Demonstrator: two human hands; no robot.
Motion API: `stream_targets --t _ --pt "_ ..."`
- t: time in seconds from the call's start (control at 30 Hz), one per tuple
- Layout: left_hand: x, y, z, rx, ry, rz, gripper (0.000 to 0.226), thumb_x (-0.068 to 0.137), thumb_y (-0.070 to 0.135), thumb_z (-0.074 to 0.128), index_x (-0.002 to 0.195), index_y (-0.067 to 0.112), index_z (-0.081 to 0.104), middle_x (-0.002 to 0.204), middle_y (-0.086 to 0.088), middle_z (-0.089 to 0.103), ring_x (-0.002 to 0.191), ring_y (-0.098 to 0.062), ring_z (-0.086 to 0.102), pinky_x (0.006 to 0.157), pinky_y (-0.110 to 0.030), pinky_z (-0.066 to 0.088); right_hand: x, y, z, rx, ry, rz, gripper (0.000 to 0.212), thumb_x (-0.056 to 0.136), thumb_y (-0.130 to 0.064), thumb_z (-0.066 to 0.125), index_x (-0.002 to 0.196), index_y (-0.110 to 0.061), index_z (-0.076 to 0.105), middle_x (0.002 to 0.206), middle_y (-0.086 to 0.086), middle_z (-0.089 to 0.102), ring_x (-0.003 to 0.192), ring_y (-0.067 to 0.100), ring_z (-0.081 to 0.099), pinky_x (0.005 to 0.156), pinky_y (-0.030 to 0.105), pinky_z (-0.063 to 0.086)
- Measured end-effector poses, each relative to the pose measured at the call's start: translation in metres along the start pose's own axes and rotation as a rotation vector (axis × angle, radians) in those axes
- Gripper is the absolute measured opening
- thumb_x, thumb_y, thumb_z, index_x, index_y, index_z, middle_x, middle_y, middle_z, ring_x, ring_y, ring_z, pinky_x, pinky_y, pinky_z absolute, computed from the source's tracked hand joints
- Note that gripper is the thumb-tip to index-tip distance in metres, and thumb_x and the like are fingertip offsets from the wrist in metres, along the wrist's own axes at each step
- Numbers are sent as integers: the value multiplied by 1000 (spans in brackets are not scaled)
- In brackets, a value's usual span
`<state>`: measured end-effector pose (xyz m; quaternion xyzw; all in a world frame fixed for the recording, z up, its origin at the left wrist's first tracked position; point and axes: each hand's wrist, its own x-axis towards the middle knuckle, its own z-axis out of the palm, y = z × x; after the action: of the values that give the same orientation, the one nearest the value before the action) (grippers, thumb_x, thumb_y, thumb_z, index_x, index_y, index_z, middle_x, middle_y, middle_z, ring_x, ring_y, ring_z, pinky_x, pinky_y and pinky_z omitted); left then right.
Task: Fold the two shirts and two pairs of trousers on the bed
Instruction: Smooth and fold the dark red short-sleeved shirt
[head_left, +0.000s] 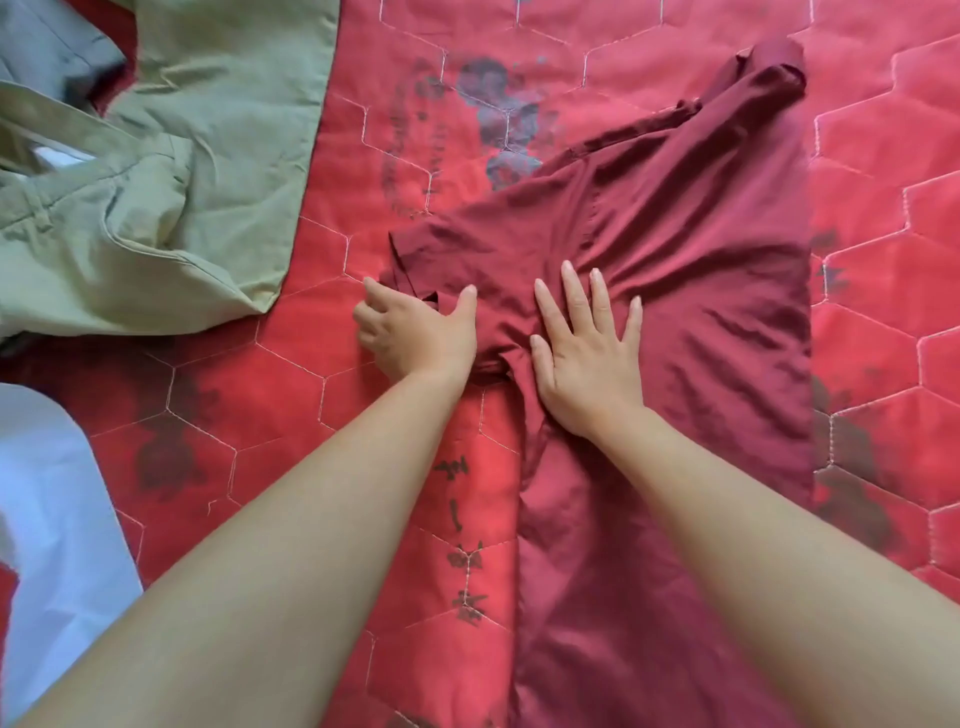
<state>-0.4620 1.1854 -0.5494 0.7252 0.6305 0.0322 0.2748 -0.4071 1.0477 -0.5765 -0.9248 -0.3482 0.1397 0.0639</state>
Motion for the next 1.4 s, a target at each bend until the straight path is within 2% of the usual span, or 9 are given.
stream_targets --t 0.17,0.3,0.4,0.53,0.63,0.83,1.07,1.23,1.4 --pt "7 7 0 -103 -126 123 61 80 12 63 132 2 33 129 -15 52 119 -33 49 98 -34 36 -1 12 -17 248 121 -26 58 91 -34 42 146 -27 24 157 -2 10 144 20 4 112 53 3" --pt "3 14 -2 -199 -216 128 34 81 19 62 110 5 51 116 -13 57 107 -30 53 90 -31 39 -18 48 -29 152 183 238 57 88 -31 47 142 -21 32 155 2 14 143 21 8 111 55 4" --pt "1 18 -5 -243 -163 196 25 86 22 58 105 6 54 109 -11 60 101 -27 55 85 -27 39 -33 67 -31 225 84 150 58 91 -28 49 145 -18 29 156 4 9 144 19 9 115 50 10" --pt "-33 45 -15 -409 -127 573 10 84 10 58 92 12 53 80 4 58 73 -14 51 64 -17 36 -59 92 -58 444 252 142 52 89 -14 54 139 -10 39 152 6 20 141 18 20 113 27 16" --pt "-82 61 -10 -203 -277 1008 28 76 6 63 104 8 59 95 -7 63 86 -26 58 74 -29 45 -87 117 -76 540 303 239 47 90 -10 53 136 -8 41 148 7 25 137 12 22 110 12 13" --pt "-160 44 12 396 -762 1291 47 87 29 53 132 31 42 130 8 45 116 -17 48 80 -34 49 -122 154 -91 626 261 383 35 92 -10 49 127 -7 51 136 7 41 127 13 37 102 47 39" --pt "-134 34 -1 157 -283 1081 48 68 27 75 114 22 60 119 -1 54 105 -24 53 82 -39 49 -90 134 -84 534 201 257 27 84 -17 63 110 -9 63 111 6 53 110 23 52 97 34 41" --pt "-117 22 0 338 -419 879 43 73 46 71 109 29 57 110 9 52 101 -17 51 80 -35 47 -68 114 -69 365 10 444 38 81 -44 65 108 -18 56 105 4 55 102 25 53 82 38 47" --pt "-126 17 -8 126 -300 943 8 78 28 67 78 25 59 78 10 57 75 -15 55 60 -31 45 -64 123 -77 447 228 381 4 86 -14 58 90 -14 59 92 4 60 90 24 56 71 32 36"
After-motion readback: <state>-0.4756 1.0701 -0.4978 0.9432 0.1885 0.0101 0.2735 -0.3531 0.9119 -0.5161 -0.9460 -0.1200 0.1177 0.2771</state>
